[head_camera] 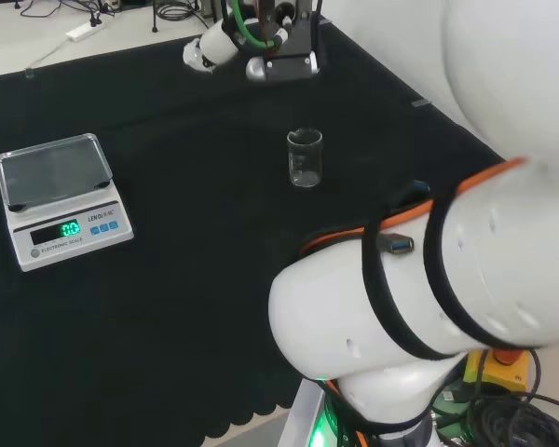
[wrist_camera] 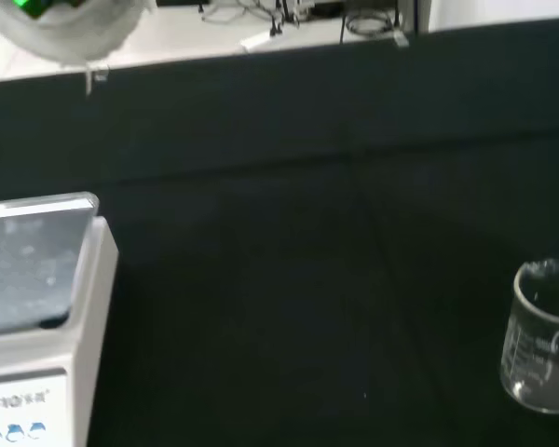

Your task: Pick up the beaker.

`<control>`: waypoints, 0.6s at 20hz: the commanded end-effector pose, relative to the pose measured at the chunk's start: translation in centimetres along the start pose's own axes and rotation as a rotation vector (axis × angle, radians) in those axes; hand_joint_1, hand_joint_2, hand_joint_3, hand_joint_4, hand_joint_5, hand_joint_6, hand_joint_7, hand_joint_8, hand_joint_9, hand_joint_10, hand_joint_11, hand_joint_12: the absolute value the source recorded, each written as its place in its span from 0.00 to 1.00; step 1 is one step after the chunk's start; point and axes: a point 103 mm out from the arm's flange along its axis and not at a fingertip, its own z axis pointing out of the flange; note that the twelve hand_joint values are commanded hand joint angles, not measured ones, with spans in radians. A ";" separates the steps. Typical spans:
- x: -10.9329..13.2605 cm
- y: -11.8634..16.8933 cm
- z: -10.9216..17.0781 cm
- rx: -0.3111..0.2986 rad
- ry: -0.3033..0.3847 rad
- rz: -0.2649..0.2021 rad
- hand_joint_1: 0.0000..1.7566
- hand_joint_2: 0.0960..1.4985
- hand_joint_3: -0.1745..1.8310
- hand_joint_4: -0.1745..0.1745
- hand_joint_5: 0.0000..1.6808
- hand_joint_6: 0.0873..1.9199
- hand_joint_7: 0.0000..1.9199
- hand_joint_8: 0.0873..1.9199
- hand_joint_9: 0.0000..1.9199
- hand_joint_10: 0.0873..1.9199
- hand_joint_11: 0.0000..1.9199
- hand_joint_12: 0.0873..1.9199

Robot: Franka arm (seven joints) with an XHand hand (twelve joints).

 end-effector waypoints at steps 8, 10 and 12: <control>-9.6 9.1 10.8 0.121 0.041 0.126 0.42 0.35 0.31 0.43 0.14 0.14 0.17 0.37 0.27 0.42 0.15 0.73; -10.7 10.4 11.9 0.138 0.035 0.137 0.42 0.35 0.30 0.44 0.14 0.14 0.17 0.37 0.26 0.42 0.15 0.73; -11.5 11.6 12.7 0.151 0.024 0.140 0.42 0.35 0.30 0.44 0.14 0.13 0.17 0.37 0.26 0.42 0.15 0.73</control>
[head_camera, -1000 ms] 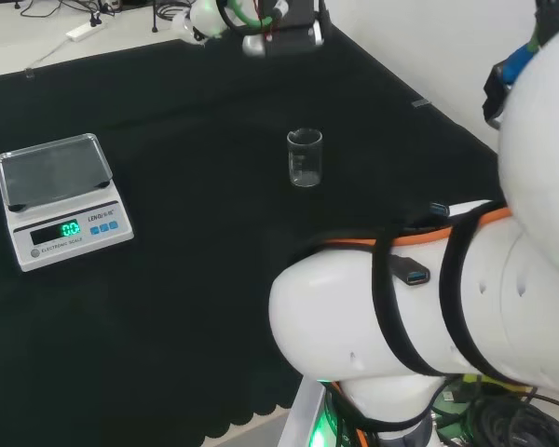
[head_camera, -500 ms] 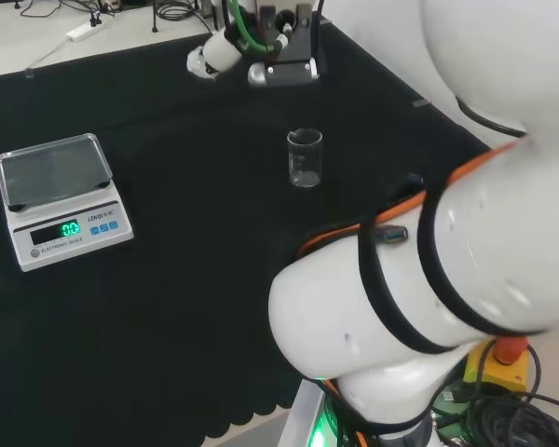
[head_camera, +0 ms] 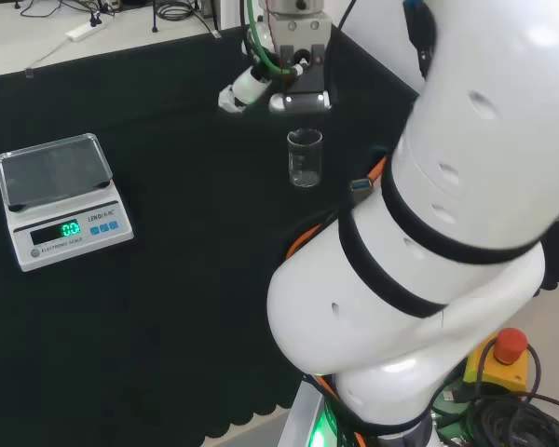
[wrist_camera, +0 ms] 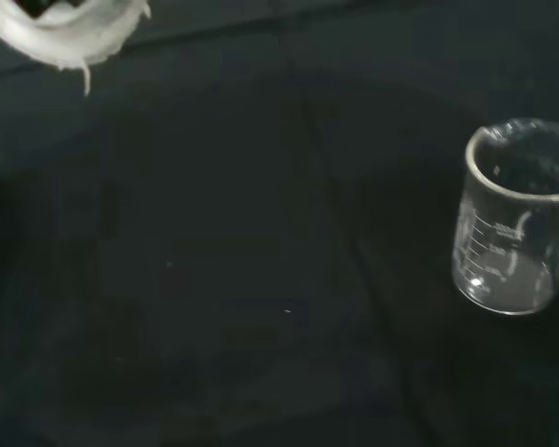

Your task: Pick up the beaker.

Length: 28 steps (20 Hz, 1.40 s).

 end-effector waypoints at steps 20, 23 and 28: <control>-10.5 10.7 11.5 0.157 0.047 0.135 0.39 0.34 0.28 0.46 0.11 0.06 0.10 0.37 0.23 0.43 0.13 0.74; -10.1 10.5 11.7 0.162 0.041 0.135 0.38 0.33 0.27 0.48 0.11 0.04 0.10 0.37 0.22 0.44 0.12 0.75; -9.5 10.7 12.8 0.182 0.050 0.128 0.37 0.33 0.26 0.52 0.08 0.02 0.09 0.37 0.22 0.44 0.11 0.75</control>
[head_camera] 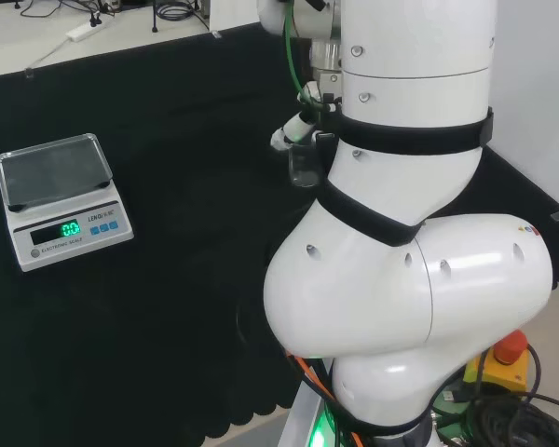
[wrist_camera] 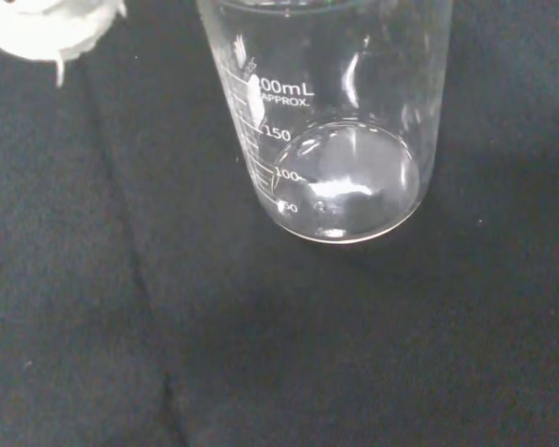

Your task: Pick up the beaker.

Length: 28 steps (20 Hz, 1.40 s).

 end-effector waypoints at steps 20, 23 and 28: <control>1.0 0.5 5.7 -0.008 0.021 0.043 0.62 0.29 0.43 0.46 0.33 0.25 0.40 0.37 0.55 0.29 0.43 0.60; 1.2 0.5 5.9 -0.024 0.010 0.048 0.65 0.29 0.46 0.42 0.36 0.47 0.47 0.37 0.60 0.26 0.48 0.58; 1.6 0.3 6.0 -0.033 -0.008 0.053 0.68 0.30 0.46 0.32 0.42 0.53 0.51 0.40 0.64 0.25 0.54 0.54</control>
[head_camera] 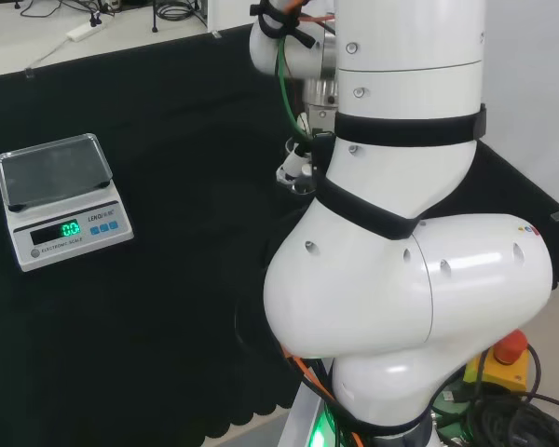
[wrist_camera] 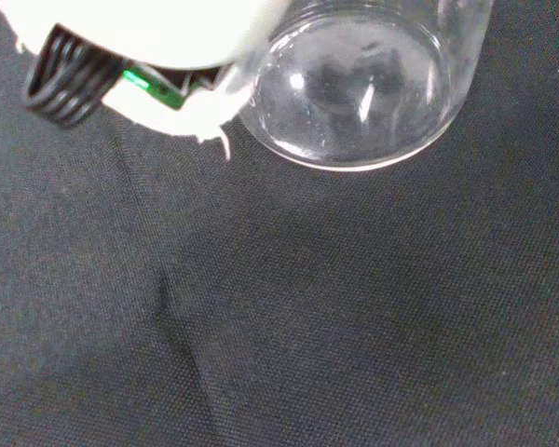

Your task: Pick up the beaker.

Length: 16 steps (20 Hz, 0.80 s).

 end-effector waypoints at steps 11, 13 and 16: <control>1.6 -2.0 -4.2 -0.076 -0.043 -0.025 0.68 0.30 0.47 0.30 0.44 0.54 0.51 0.41 0.64 0.26 0.55 0.53; 2.4 -2.9 -5.7 -0.086 -0.039 -0.035 0.68 0.30 0.47 0.30 0.44 0.54 0.51 0.42 0.64 0.26 0.55 0.53; 4.2 -4.2 -8.2 -0.118 -0.038 -0.060 0.68 0.30 0.47 0.30 0.44 0.54 0.51 0.42 0.64 0.26 0.55 0.53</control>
